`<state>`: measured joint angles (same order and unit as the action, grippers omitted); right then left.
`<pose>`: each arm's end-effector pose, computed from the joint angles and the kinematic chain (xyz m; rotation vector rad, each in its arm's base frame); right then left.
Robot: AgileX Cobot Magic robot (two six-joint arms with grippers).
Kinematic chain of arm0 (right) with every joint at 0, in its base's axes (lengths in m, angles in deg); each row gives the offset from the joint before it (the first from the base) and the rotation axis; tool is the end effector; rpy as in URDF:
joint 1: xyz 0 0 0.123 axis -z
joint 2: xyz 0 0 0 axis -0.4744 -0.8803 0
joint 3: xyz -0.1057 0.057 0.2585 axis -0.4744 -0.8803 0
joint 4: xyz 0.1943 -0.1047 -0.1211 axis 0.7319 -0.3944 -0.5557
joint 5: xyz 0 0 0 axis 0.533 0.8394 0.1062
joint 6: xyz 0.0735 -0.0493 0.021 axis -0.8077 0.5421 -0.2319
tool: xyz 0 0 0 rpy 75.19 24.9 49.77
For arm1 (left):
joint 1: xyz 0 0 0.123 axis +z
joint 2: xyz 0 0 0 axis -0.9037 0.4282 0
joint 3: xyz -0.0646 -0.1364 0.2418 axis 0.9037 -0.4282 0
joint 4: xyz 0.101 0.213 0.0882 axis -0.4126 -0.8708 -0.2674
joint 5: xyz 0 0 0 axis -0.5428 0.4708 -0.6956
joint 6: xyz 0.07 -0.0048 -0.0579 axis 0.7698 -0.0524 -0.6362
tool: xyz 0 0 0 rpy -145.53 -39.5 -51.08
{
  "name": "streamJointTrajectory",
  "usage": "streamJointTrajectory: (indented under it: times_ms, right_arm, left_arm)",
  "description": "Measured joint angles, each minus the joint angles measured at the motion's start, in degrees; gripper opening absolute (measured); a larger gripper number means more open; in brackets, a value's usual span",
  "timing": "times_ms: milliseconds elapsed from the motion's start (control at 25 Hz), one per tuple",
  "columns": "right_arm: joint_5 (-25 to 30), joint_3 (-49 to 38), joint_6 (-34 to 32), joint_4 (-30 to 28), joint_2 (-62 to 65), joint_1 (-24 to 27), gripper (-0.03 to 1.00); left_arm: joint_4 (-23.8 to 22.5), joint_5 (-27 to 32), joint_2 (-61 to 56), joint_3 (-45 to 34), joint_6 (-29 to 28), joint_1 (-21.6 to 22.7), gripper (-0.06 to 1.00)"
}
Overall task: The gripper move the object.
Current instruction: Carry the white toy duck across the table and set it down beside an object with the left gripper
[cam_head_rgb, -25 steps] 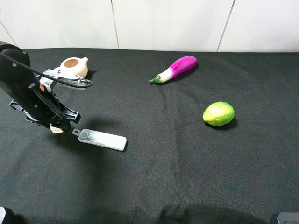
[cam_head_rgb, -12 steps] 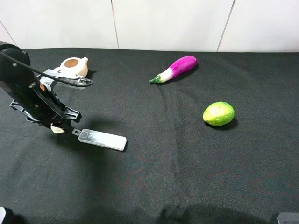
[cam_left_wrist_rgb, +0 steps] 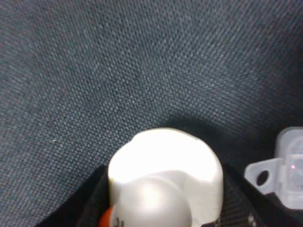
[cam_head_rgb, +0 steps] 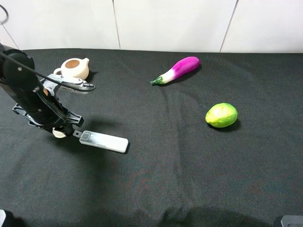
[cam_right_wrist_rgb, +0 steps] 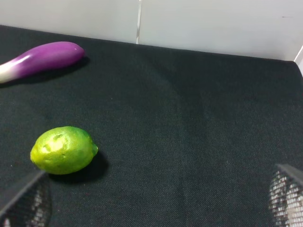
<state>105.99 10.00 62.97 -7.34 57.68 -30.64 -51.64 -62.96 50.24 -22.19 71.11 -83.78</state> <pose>-0.0041 -0.0001 0.2799 -0.1257 1.9963 -0.0288 0.2499 -0.0835 0.1066 0.3554 2.9085 -0.0151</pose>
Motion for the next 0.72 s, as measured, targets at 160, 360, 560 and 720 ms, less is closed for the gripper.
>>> streamJointTrajectory:
  times_ms: [160,360,560,720]
  right_arm:
    - [0.00,0.00,0.00,0.00,0.00,0.00,0.69]
    - [0.00,0.00,0.00,0.00,0.00,0.00,0.69]
    - [0.00,0.00,0.00,0.00,0.00,0.00,0.69]
    - [0.00,0.00,0.00,0.00,0.00,0.00,0.69]
  left_arm:
    - [0.34,-1.18,0.28,0.00,0.00,0.00,0.51]
    - [0.34,-1.51,0.52,0.00,0.07,0.00,0.51]
    - [0.34,-1.62,1.95,0.00,0.07,0.00,0.51]
    - [0.34,-1.62,1.96,0.00,0.07,0.00,0.51]
